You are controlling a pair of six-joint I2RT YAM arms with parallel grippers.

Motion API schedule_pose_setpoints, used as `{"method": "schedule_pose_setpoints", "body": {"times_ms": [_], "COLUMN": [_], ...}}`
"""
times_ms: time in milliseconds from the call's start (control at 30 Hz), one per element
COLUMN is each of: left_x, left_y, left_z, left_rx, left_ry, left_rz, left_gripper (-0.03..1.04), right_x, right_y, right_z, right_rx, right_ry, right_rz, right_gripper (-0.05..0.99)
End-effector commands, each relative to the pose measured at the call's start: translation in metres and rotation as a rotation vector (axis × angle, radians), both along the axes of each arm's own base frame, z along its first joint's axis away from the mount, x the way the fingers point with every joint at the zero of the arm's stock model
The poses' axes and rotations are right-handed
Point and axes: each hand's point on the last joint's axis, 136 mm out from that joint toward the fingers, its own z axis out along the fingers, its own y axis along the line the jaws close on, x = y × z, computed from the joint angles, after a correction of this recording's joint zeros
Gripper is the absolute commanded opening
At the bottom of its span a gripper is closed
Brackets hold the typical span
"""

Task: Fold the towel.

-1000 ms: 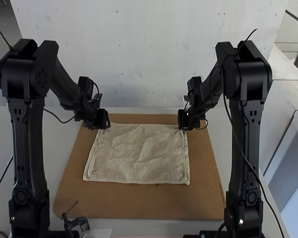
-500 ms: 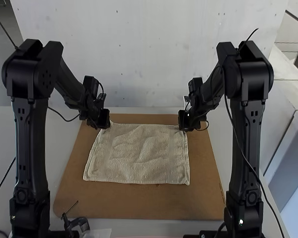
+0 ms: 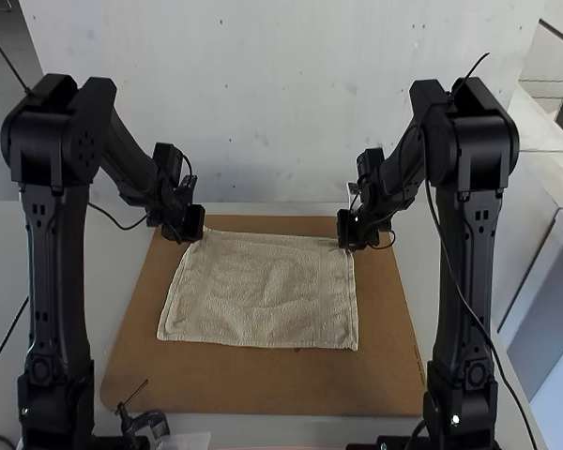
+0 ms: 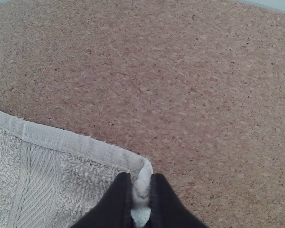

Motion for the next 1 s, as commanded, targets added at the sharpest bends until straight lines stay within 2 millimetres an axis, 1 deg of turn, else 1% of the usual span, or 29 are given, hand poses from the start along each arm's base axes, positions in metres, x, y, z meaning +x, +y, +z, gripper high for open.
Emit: {"method": "schedule_pose_setpoints", "body": {"times_ms": [0, 133, 367, 500, 600, 633, 700, 733, 833, 967], "left_x": [0.006, 0.008, 0.013, 0.013, 0.014, 0.013, 0.012, 0.01, 0.007, -0.001], "left_y": [0.014, 0.015, 0.016, 0.019, 0.02, 0.02, 0.02, 0.02, 0.018, 0.018], "left_z": [0.0, 0.004, 0.023, 0.028, 0.037, 0.037, 0.045, 0.046, 0.061, 0.07], "left_rx": [0.006, 0.007, 0.005, 0.006, 0.003, 0.004, 0.001, 0.001, -0.002, -0.003], "left_ry": [-0.011, -0.022, -0.06, -0.063, -0.078, -0.075, -0.083, -0.08, -0.103, -0.104], "left_rz": [0.027, 0.028, 0.029, 0.034, 0.036, 0.036, 0.037, 0.037, 0.033, 0.035], "left_gripper": [0.02, 0.02, 0.02, 0.02, 0.02, 0.02, 0.02, 0.02, 0.01, 0.01], "right_x": [0.001, 0.006, 0.012, 0.013, 0.014, 0.013, 0.013, 0.013, 0.011, 0.007], "right_y": [-0.006, -0.007, -0.007, -0.011, -0.013, -0.015, -0.017, -0.018, -0.021, -0.021], "right_z": [0.01, 0.017, 0.039, 0.051, 0.059, 0.06, 0.066, 0.068, 0.077, 0.087], "right_rx": [0.007, 0.012, 0.02, 0.02, 0.022, 0.023, 0.023, 0.023, 0.024, 0.026], "right_ry": [-0.01, -0.027, -0.066, -0.08, -0.091, -0.089, -0.097, -0.099, -0.111, -0.115], "right_rz": [-0.012, -0.02, -0.023, -0.032, -0.038, -0.04, -0.044, -0.047, -0.051, -0.052], "right_gripper": [0.02, 0.02, 0.02, 0.02, 0.02, 0.02, 0.02, 0.02, 0.02, 0.02]}}
